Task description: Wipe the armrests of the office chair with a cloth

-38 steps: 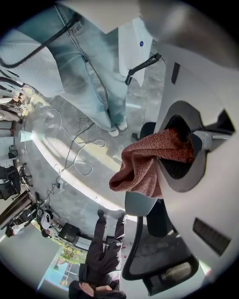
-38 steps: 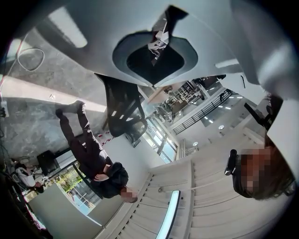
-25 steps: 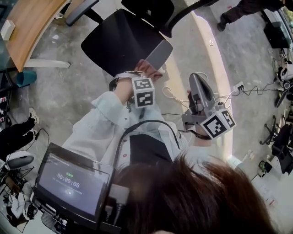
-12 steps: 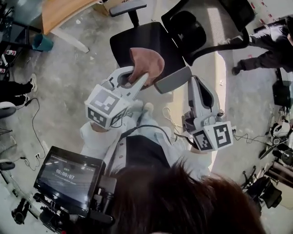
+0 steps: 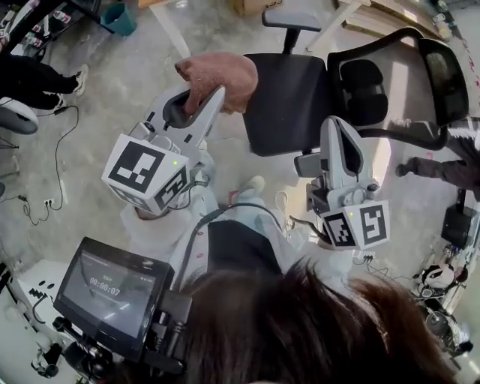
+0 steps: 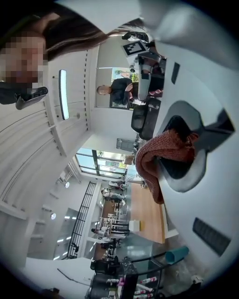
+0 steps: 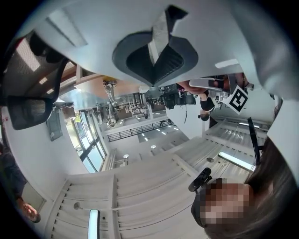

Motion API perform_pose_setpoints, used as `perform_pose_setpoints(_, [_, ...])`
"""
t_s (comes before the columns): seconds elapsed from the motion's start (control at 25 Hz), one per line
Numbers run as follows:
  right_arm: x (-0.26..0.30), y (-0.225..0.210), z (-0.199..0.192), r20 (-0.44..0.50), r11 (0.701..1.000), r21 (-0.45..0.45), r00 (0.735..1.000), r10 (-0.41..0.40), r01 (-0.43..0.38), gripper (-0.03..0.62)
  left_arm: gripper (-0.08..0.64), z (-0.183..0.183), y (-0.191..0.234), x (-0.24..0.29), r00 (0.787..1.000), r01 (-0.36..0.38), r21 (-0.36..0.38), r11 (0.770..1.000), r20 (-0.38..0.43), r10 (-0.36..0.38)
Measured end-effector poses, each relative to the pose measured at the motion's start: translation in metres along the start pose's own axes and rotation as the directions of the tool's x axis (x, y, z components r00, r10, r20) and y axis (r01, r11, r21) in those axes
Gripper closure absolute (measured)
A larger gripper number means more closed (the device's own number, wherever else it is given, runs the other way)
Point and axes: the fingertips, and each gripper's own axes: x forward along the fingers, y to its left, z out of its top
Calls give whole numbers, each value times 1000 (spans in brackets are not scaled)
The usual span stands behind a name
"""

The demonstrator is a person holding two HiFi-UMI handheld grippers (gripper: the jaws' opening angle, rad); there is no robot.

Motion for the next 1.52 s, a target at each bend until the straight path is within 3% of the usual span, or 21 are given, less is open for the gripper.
perform_pose_setpoints(0.16, [67, 30, -3, -10, 1000, -14, 1000, -5, 5, 592, 514, 12, 71, -10, 1000, 0, -7, 1000, 16, 0])
perform_pose_setpoints(0.32, [152, 60, -5, -1, 998, -10, 998, -68, 68, 592, 514, 31, 159, -7, 999, 39, 15, 999, 18, -39])
perform_pose_setpoints(0.48, [195, 78, -8, 26, 988, 10, 988, -153, 152, 592, 514, 41, 203, -1, 993, 114, 71, 991, -1, -114])
perform_pose_setpoints(0.64, [245, 94, -10, -16, 974, 16, 974, -227, 227, 592, 513, 50, 256, 14, 979, 204, 46, 978, -21, -203])
perform_pose_setpoints(0.88, [264, 40, -19, -57, 943, 26, 942, -331, 333, 592, 513, 48, 274, 84, 961, 274, 18, 961, -29, -274])
perform_pose_setpoints(1.12, [306, -22, -23, -30, 925, 64, 927, -373, 375, 592, 514, 58, 290, 162, 944, 328, 61, 943, -71, -323])
perform_pose_setpoints(1.32, [352, -97, -2, -7, 912, 97, 917, -399, 398, 592, 514, 86, 288, 262, 907, 415, 128, 901, -137, -399])
perform_pose_setpoints(1.52, [352, -151, 11, 4, 878, 128, 885, -465, 461, 592, 514, 91, 250, 344, 833, 547, 215, 809, -237, -500])
